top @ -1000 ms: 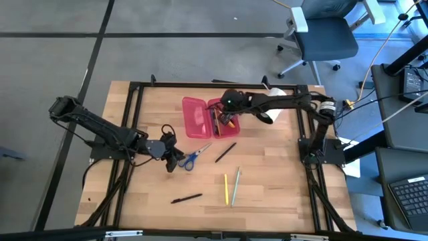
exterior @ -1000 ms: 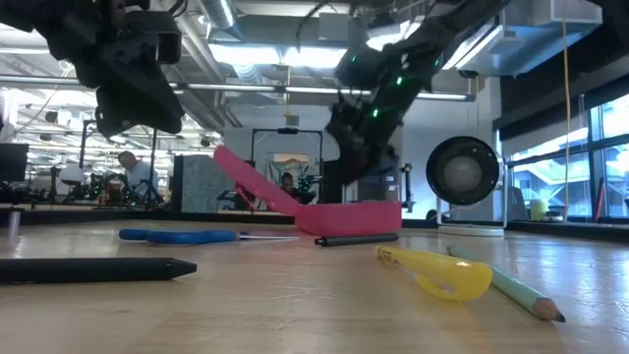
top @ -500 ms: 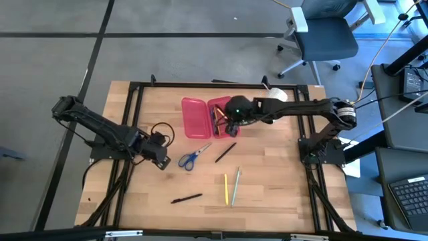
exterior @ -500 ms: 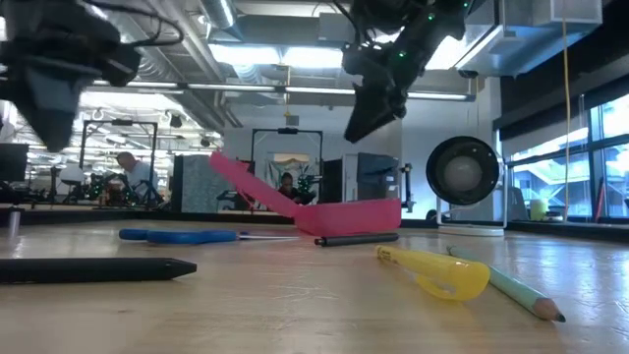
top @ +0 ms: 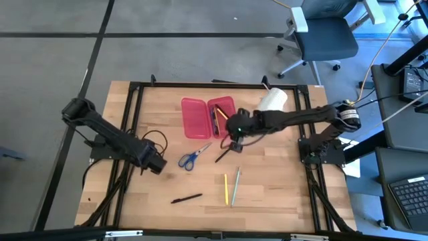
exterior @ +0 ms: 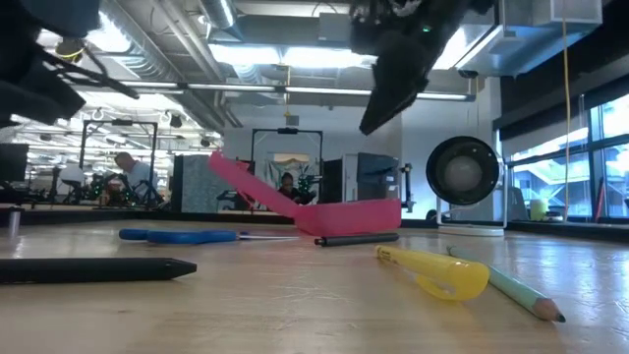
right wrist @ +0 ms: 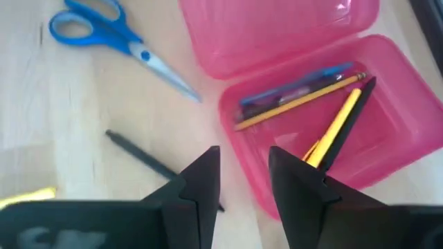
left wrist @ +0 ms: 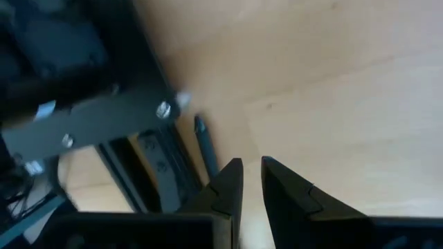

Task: Pick & place school supplies into a supply box
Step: Put the black pen into the red supply box

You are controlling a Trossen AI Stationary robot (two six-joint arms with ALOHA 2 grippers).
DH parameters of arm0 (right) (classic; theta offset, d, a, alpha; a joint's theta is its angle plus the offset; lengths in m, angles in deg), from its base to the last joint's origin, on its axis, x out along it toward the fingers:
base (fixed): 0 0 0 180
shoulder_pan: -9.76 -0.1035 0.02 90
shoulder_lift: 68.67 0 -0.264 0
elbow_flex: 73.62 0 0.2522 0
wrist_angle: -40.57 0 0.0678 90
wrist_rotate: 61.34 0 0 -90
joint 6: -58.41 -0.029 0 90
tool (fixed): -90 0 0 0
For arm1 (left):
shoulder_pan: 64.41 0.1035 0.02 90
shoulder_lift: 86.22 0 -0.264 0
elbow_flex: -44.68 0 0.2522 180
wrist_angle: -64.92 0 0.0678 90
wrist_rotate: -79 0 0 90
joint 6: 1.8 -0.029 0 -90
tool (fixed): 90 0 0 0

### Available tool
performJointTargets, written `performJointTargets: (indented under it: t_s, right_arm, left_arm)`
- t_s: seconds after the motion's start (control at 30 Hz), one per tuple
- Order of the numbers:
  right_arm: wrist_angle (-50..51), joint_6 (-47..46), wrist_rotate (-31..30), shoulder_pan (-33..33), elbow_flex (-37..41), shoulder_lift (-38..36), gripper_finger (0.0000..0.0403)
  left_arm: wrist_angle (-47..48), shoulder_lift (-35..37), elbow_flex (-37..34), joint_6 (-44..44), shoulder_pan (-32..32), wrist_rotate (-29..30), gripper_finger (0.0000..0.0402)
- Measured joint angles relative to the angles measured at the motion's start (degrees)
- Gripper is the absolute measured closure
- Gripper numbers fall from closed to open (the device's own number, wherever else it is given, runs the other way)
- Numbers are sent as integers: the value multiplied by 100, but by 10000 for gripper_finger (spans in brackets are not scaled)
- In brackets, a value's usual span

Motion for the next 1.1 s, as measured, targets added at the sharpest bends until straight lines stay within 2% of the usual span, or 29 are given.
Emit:
performJointTargets:
  t_s: [0.2, 0.43, 0.63, 0.77, 0.87, 0.97, 1.1]
  right_arm:
    - [-430, -482, -570, -404, 1098, -749, 274]
    - [-1829, -740, -572, -598, 2587, -2287, 274]
    - [-2627, -577, -590, -593, 3338, -3161, 274]
    - [-2767, -456, -579, -574, 3541, -3394, 274]
    - [-2821, -436, -579, -575, 3540, -3440, 274]
    - [-2812, -431, -576, -576, 3541, -3439, 274]
    - [-2812, -439, -576, -576, 3540, -3435, 274]
  left_arm:
    - [-94, -78, -2, 487, -480, -134, 347]
    - [-401, -75, -2, 1266, -834, -340, 327]
    - [-484, -75, -4, 2111, -1205, -843, 290]
    - [-505, -73, -4, 2526, -1438, -766, 267]
    - [-505, -73, -4, 2734, -1608, -462, 257]
    - [-503, -73, -4, 2915, -1730, -55, 254]
    - [-525, -97, -65, 2958, -1767, 177, 257]
